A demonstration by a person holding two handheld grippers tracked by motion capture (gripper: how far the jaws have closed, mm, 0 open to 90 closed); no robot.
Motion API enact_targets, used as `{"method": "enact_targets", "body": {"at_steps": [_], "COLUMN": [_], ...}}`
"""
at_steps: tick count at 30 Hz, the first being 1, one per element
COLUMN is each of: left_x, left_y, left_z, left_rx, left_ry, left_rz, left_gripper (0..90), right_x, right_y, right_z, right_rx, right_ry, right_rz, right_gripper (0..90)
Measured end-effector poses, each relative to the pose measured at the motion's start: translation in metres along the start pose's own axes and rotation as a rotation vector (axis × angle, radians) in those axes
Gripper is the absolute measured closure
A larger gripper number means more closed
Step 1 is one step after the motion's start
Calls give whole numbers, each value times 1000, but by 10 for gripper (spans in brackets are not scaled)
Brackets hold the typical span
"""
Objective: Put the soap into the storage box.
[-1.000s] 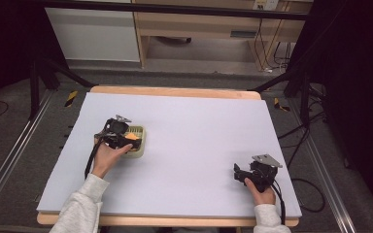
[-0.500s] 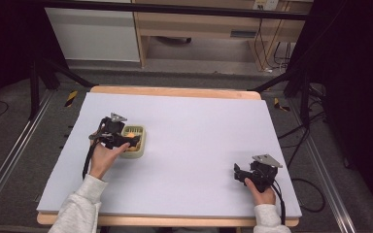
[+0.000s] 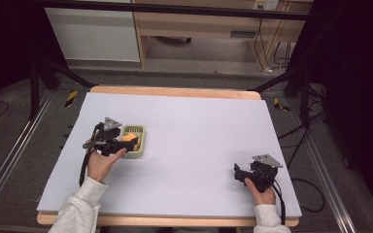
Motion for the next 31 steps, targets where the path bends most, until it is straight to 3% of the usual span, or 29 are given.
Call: {"method": "enact_targets", "body": {"at_steps": [13, 23, 27, 31], "left_x": [26, 62, 73, 83], "left_y": [23, 33, 34, 36], "left_z": [6, 16, 21, 25], "left_rx": [-23, -38, -46, -63], "left_ry": [2, 2, 21, 4], "left_rz": [-87, -61, -45, -19], "left_gripper": [253, 238, 235, 225], "right_x": [0, 0, 0, 0], "right_y": [1, 1, 1, 1], "right_z": [-1, 0, 0, 0], "right_rx": [3, 4, 3, 5], "right_ry": [0, 1, -2, 0], "right_rz": [-10, -17, -15, -17], "right_gripper": [39, 39, 39, 39]}}
Point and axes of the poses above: each handheld gripper's, and its own axes: y roughly backward along the jaws, x roughly out of its underside, z roughly to its left, the point moved 6 cm from there along -y, roughly forward along the jaws
